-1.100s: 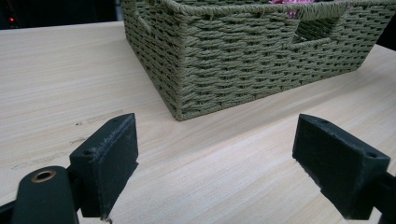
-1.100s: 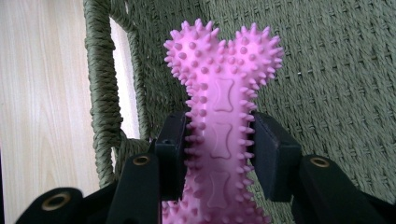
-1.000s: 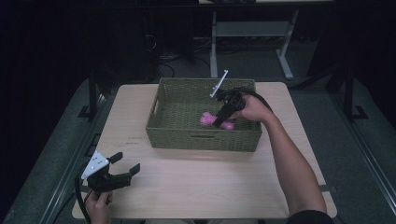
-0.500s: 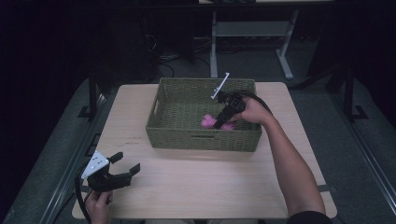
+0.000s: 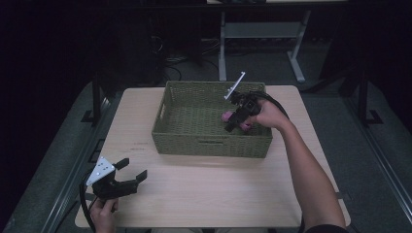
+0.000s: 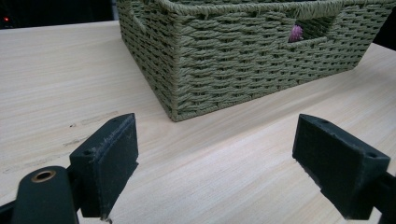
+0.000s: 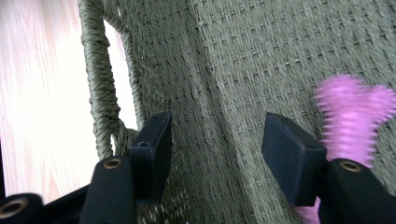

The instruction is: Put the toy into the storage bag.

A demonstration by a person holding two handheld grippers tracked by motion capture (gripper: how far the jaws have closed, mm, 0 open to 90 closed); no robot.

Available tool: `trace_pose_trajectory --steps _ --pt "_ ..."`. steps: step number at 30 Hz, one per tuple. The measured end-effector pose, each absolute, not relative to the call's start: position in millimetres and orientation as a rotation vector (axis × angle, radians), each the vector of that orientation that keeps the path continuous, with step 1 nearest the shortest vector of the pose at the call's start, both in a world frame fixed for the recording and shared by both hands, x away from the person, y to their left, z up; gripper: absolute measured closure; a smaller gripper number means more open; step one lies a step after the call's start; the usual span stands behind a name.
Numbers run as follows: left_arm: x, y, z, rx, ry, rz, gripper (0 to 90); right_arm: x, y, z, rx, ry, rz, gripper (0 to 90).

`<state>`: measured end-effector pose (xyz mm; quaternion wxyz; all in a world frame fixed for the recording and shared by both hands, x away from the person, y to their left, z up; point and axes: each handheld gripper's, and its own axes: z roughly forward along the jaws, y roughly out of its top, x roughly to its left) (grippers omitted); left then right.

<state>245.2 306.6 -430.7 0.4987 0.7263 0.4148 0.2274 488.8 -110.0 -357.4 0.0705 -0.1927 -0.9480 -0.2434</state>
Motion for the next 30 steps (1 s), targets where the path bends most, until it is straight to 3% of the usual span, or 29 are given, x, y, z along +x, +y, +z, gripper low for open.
trace_pose_trajectory --steps 30 --pt "244.9 304.8 -430.4 1.765 0.996 0.546 13.8 460.3 -129.1 -330.8 -0.591 -2.877 -0.818 34.7"
